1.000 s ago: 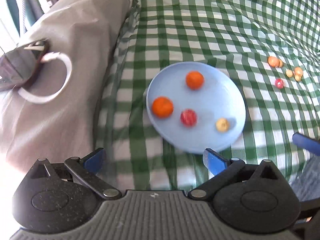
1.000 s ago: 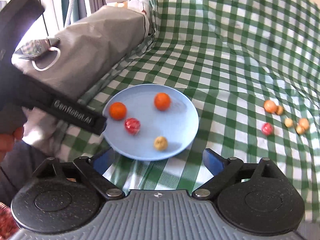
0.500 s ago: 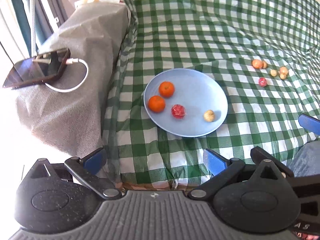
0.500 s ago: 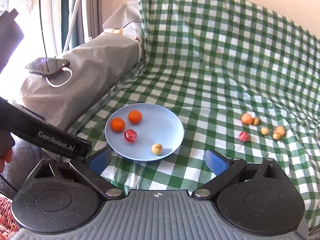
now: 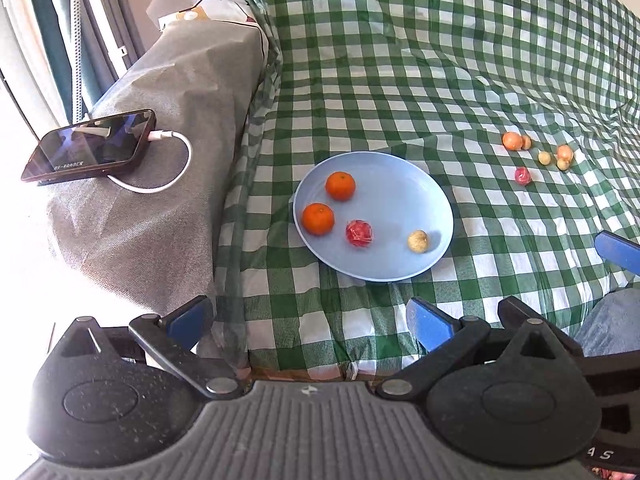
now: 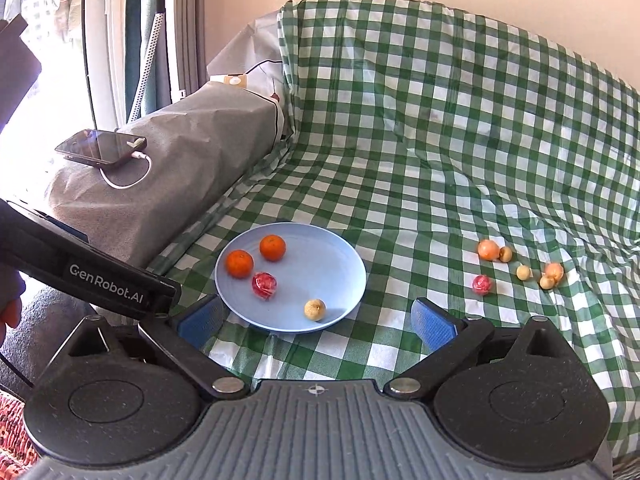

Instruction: Organize fruits

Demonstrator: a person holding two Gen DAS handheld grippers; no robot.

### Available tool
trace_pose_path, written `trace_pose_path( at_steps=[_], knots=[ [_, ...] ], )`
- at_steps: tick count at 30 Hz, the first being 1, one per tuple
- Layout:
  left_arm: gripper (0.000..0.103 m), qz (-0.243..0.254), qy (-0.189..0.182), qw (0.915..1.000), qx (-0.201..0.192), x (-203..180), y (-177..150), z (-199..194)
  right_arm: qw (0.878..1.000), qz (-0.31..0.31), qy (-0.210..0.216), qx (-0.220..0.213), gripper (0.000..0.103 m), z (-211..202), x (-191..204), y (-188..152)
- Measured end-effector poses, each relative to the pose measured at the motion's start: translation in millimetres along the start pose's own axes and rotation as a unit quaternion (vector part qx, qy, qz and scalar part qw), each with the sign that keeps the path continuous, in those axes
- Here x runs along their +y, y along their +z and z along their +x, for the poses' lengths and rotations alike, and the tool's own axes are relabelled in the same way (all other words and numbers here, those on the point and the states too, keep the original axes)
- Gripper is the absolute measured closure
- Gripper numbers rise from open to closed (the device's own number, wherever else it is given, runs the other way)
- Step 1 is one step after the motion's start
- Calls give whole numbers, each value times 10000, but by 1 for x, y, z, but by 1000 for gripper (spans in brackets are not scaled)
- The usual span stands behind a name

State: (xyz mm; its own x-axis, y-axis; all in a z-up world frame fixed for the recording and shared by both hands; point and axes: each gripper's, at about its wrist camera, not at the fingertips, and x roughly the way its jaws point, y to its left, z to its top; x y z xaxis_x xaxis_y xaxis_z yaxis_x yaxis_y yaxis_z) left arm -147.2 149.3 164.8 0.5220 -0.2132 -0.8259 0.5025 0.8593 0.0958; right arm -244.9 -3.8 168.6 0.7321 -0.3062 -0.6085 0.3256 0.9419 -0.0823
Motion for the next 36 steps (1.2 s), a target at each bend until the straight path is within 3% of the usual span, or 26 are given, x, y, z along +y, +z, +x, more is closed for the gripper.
trace_pose_path(
  at_steps=[23,36],
  knots=[
    [0,113,134,9997,191,-6,7,11,9996,156,155,202,3,16,-10,-3],
    [0,308,67,9983,483,-33,30,32,9971,704,69,270,3,31,-39,-8]
  ],
)
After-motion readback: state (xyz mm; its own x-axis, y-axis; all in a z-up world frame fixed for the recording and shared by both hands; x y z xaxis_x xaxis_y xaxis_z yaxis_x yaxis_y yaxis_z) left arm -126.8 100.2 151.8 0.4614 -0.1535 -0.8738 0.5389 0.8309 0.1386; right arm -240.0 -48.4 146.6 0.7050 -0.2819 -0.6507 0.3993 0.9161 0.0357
